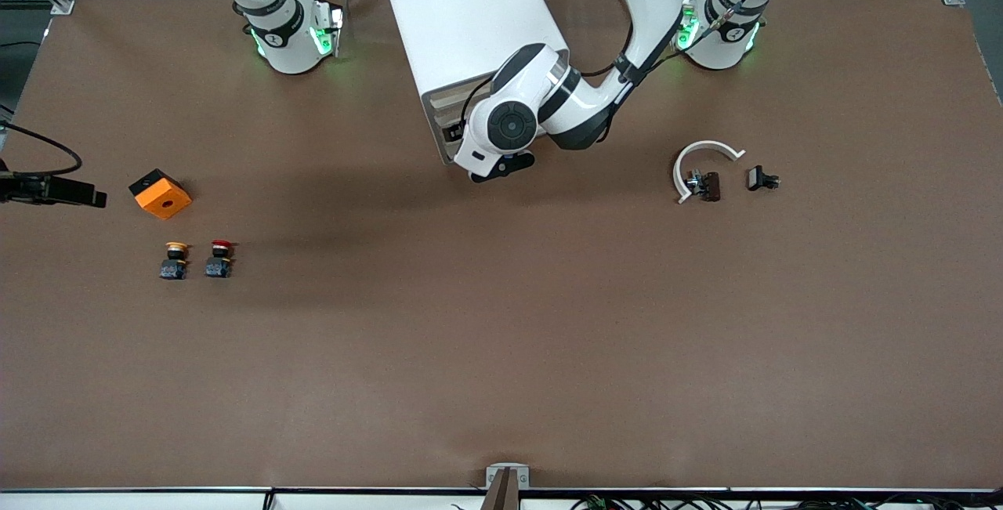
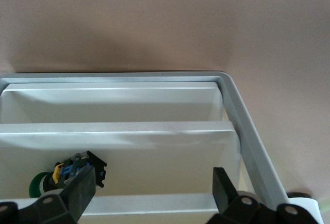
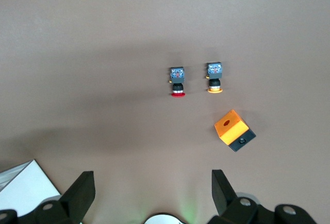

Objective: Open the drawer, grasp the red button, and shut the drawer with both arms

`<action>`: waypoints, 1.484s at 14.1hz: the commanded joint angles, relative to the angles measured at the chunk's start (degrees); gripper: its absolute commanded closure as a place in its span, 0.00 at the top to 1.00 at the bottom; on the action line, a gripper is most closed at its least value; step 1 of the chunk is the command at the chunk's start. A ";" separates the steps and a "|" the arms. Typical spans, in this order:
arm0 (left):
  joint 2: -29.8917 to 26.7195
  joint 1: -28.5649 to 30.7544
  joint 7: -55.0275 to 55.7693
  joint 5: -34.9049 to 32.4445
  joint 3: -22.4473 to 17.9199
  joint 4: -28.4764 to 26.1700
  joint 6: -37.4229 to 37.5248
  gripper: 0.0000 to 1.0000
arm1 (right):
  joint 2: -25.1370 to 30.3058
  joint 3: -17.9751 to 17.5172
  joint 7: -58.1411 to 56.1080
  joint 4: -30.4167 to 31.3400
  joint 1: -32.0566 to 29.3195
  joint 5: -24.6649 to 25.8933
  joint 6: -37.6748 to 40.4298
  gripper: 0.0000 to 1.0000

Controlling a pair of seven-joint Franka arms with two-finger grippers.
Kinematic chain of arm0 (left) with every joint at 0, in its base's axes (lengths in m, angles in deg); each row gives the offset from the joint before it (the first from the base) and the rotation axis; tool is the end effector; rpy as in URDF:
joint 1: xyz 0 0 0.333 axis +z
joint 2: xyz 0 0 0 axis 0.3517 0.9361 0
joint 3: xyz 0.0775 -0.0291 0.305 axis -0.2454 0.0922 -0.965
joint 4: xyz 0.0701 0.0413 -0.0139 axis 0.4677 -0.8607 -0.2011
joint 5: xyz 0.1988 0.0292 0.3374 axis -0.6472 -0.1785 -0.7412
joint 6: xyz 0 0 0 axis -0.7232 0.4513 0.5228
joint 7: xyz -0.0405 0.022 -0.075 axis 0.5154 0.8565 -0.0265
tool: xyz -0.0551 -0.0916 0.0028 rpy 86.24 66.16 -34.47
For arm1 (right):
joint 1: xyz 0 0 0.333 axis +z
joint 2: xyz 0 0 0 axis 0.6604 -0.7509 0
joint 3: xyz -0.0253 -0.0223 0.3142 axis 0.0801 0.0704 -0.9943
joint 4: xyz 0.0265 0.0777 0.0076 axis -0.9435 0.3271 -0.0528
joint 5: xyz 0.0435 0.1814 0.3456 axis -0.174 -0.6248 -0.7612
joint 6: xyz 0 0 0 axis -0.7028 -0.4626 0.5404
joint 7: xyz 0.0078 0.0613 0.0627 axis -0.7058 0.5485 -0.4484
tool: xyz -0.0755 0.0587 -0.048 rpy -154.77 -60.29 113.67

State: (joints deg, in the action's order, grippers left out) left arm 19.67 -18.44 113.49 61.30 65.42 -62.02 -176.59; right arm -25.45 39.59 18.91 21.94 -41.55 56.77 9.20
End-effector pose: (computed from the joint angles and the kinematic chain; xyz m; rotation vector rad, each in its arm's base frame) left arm 0.3847 -0.5479 0.2720 2.8327 0.5024 -0.8831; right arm 0.6170 -0.0797 0.5850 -3.0749 0.1230 0.3402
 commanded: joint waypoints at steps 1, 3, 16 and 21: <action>0.11 0.01 1.16 3.51 0.52 -0.89 0.07 1.00 | 0.95 -1.11 0.92 -2.12 -0.58 0.54 2.02 1.00; 0.29 0.01 1.25 3.78 0.52 -1.16 0.07 1.00 | 1.66 -1.11 1.01 -2.03 0.31 0.20 5.08 1.00; -5.85 3.43 0.55 -11.82 -5.11 2.00 0.33 1.00 | 10.09 -1.28 0.22 -2.74 -1.44 -2.08 7.20 1.00; -7.80 10.46 -7.88 -15.90 -5.28 6.91 6.90 1.00 | 17.11 -1.72 0.92 8.48 -0.66 -1.30 8.36 1.00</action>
State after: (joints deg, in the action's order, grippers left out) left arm 12.29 -10.02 108.36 46.57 60.51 -58.17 -173.94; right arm -14.23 38.44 18.92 21.51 -42.13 55.57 19.66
